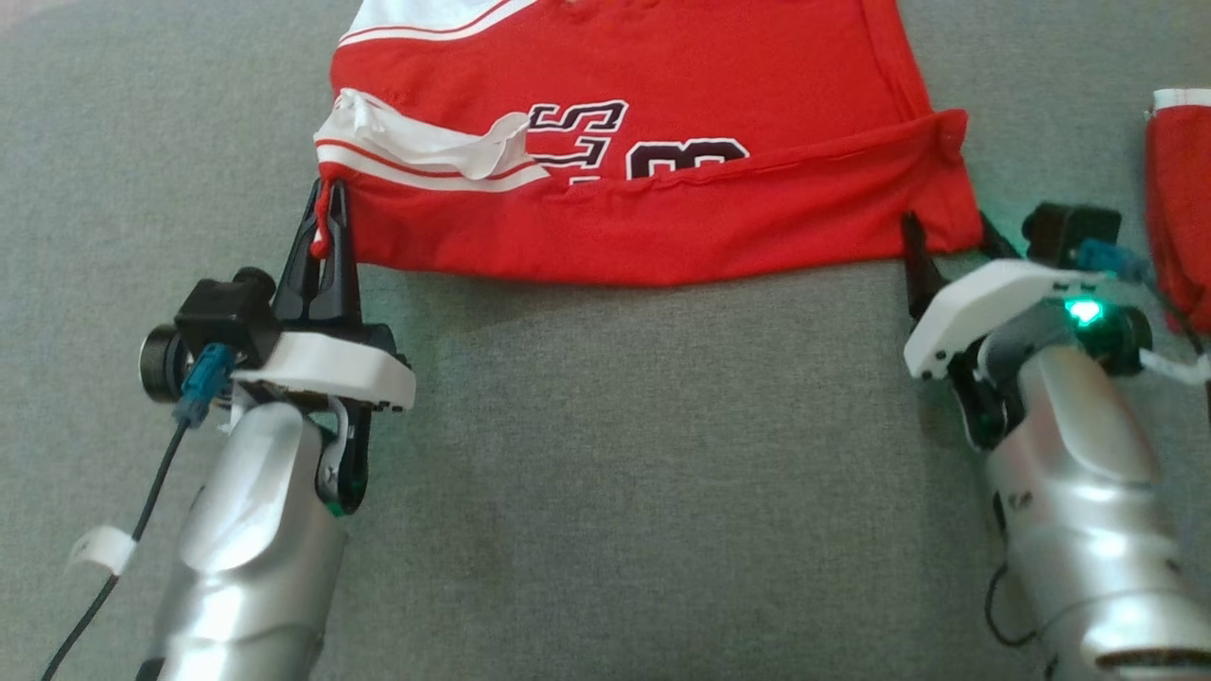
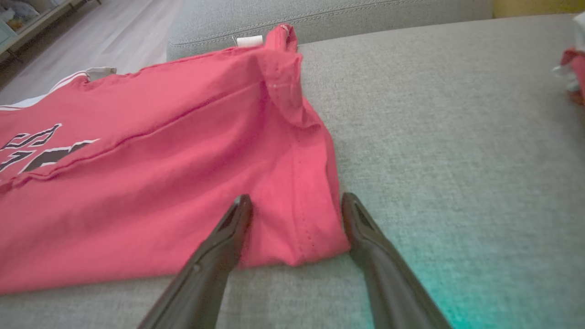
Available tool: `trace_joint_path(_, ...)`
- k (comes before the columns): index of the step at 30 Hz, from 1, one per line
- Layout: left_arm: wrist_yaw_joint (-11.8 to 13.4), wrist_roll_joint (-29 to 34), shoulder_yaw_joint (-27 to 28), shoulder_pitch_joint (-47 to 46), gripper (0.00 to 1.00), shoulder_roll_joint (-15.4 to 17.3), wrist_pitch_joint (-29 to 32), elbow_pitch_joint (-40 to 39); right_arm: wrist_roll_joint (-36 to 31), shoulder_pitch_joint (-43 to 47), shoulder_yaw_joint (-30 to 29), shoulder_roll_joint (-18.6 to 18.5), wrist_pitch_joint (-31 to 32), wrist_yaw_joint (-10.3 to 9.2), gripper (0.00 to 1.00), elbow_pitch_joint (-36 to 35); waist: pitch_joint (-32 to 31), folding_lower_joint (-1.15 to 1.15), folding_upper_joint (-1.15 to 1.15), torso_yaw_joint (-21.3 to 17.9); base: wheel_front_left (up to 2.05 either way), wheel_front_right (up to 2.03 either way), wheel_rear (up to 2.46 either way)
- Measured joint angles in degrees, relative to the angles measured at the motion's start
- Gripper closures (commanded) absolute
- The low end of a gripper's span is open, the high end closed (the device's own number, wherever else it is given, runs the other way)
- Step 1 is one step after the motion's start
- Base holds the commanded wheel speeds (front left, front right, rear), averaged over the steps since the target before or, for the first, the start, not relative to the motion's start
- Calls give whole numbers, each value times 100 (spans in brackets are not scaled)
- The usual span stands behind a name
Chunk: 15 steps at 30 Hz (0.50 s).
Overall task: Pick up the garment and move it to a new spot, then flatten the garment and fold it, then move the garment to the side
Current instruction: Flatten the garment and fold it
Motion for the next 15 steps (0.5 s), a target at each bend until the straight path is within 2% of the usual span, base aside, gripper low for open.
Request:
trace_joint_path(6,2,0,-14,0,100,0,0,-40,-299,-537,-55,-45,48,0,0,669,53,0,0,63,0,0,0)
trace_joint_path(7,3,0,-16,0,100,1,0,-40,-310,-592,-55,-53,45,0,15,756,55,0,0,71,0,0,0)
trace_joint_path(8,4,0,-21,0,100,1,0,-40,-313,-636,-54,-59,16,0,67,827,54,0,0,76,0,0,0)
trace_joint_path(9,5,0,-26,1,100,1,-1,-29,-427,-704,-42,-64,-122,0,100,962,33,0,0,80,0,0,0)
trace_joint_path(15,15,0,-49,73,100,35,16,169,-458,-658,-41,-41,-676,0,100,1265,-178,0,0,27,0,0,0)
